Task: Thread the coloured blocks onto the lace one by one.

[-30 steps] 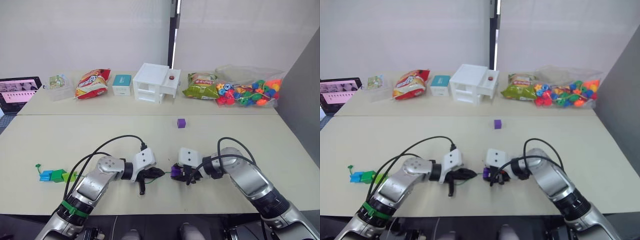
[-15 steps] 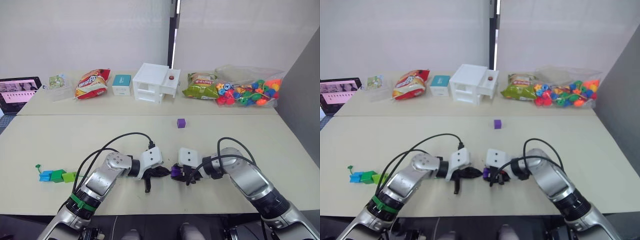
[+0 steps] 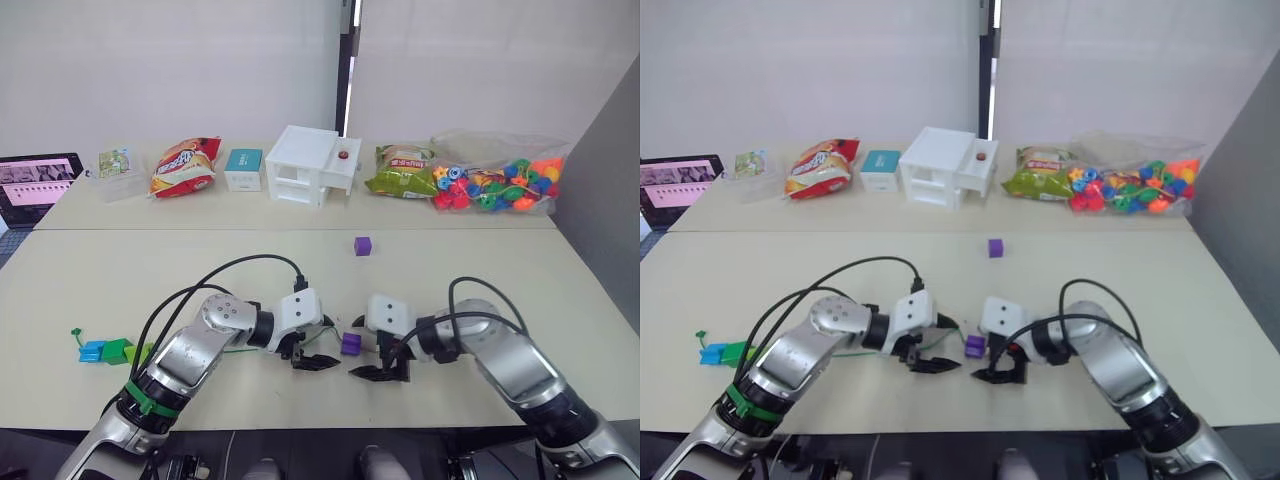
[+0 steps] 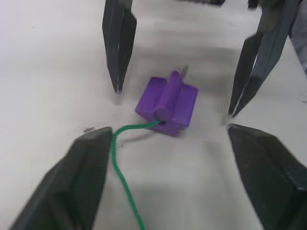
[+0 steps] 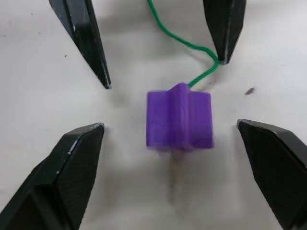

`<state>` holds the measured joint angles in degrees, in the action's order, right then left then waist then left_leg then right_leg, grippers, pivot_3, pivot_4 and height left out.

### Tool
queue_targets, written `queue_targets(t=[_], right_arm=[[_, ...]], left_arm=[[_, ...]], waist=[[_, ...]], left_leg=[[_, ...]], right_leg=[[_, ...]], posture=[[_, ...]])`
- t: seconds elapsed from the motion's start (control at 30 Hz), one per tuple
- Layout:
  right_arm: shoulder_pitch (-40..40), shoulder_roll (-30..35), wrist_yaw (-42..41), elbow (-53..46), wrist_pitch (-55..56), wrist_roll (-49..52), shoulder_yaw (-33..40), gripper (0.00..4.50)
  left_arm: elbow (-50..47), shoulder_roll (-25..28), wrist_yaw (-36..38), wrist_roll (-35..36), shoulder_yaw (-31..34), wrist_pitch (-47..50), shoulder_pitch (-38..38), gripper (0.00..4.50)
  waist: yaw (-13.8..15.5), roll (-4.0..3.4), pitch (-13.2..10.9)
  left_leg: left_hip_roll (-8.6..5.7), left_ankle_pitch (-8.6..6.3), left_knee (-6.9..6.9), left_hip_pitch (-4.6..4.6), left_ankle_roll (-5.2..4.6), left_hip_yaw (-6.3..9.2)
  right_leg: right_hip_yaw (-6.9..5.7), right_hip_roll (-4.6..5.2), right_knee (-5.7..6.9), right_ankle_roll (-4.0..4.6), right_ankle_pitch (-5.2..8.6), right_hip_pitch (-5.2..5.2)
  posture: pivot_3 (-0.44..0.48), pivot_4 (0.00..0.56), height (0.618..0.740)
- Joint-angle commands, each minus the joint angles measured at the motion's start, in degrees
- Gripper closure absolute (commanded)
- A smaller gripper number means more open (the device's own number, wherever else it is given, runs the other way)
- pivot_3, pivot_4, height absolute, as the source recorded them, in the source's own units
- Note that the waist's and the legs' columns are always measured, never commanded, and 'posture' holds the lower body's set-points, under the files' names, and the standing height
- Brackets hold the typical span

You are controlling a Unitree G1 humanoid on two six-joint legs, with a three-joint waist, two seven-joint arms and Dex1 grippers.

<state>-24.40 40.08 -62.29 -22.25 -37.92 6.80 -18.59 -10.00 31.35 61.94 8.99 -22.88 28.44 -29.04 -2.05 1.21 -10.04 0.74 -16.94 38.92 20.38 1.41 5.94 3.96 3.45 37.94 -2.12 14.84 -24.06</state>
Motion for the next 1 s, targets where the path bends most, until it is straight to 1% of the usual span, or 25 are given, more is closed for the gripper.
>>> queue_targets(t=[0.03,0.13,0.27,0.33,0.53,0.63,0.77,0.9,0.93,1.0], right_arm=[[1.6,2.6,0.3,-1.6,0.4,1.0,2.6,0.0],[2.4,4.7,0.4,-0.4,1.9,0.4,2.3,0.0],[2.3,5.4,0.7,0.5,2.4,0.5,1.9,0.0],[1.9,4.7,1.6,0.8,2.1,0.2,1.1,0.0],[2.0,2.7,3.6,0.5,1.3,-0.1,-0.6,0.0],[1.8,2.0,4.3,0.7,1.2,-0.2,-1.2,0.0],[1.8,1.6,4.7,1.2,1.5,-0.3,-1.5,0.0],[1.6,1.8,4.7,1.7,1.8,-0.3,-1.6,0.0],[1.6,1.9,4.7,1.8,1.8,-0.3,-1.5,0.0],[1.6,2.1,4.9,2.0,1.4,-0.5,-1.4,0.0]], left_arm=[[1.7,-2.6,-1.1,-1.6,-2.1,-1.8,-1.5,0.4],[3.1,-4.4,-1.4,-2.4,-3.3,-2.2,-2.0,0.4],[4.1,-5.2,-1.2,-2.7,-3.3,-2.5,-2.3,0.4],[4.0,-4.2,-1.0,-2.2,-2.1,-1.8,-2.4,0.4],[0.7,1.0,1.0,0.5,2.0,1.2,-0.6,0.4],[-1.5,4.0,2.5,3.4,5.2,3.0,0.3,0.4],[-3.8,6.1,4.9,6.3,7.0,3.3,0.6,0.4],[-3.5,6.1,6.3,6.8,6.7,0.8,-0.4,0.4],[-2.6,5.8,6.5,5.6,5.7,-1.3,-1.0,0.4],[1.1,4.1,7.4,1.6,1.4,-6.9,-2.8,0.4]], waist=[[0.1,0.01,0.0],[0.1,0.01,0.0],[-0.4,0.01,0.0],[-0.4,0.01,0.0],[-0.4,0.01,0.0],[-0.4,0.0,0.0],[-0.2,0.0,0.0],[-0.2,0.0,0.0],[-0.2,0.0,0.0],[-0.1,0.0,0.0]], left_leg=[[0.0,0.0,0.0,0.0,0.0,0.0],[0.0,0.0,0.01,0.04,0.0,-0.01],[0.01,0.0,0.0,0.02,0.0,-0.01],[0.01,0.0,0.0,0.02,0.0,-0.01],[0.0,0.0,0.0,0.02,0.0,0.0],[0.01,0.0,0.0,0.03,0.0,0.0],[0.0,0.0,0.0,0.04,0.0,-0.01],[0.01,0.0,0.0,0.04,0.0,-0.01],[0.01,0.0,0.0,0.04,0.0,-0.01],[0.0,0.0,0.01,0.03,0.0,-0.01]], right_leg=[[-0.01,0.0,-0.01,0.0,0.0,0.0],[0.0,0.0,-0.03,0.0,0.0,-0.03],[0.01,-0.02,0.0,0.0,0.0,-0.04],[0.01,-0.03,0.01,0.0,0.0,-0.04],[0.01,-0.01,0.03,0.0,0.0,-0.05],[0.01,0.0,0.01,0.0,0.0,-0.07],[0.0,0.0,0.0,0.0,0.0,-0.05],[0.0,0.0,-0.01,-0.01,0.0,-0.05],[0.0,0.0,-0.01,-0.01,0.0,-0.05],[0.0,0.0,-0.01,0.0,0.0,-0.03]], posture=[[0.0,0.15,0.74],[0.0,0.15,0.74],[0.0,0.15,0.74],[0.0,0.15,0.74],[0.0,0.15,0.74],[0.0,0.15,0.74],[0.0,0.15,0.74],[0.0,0.15,0.74],[0.0,0.15,0.74],[0.0,0.15,0.74]])
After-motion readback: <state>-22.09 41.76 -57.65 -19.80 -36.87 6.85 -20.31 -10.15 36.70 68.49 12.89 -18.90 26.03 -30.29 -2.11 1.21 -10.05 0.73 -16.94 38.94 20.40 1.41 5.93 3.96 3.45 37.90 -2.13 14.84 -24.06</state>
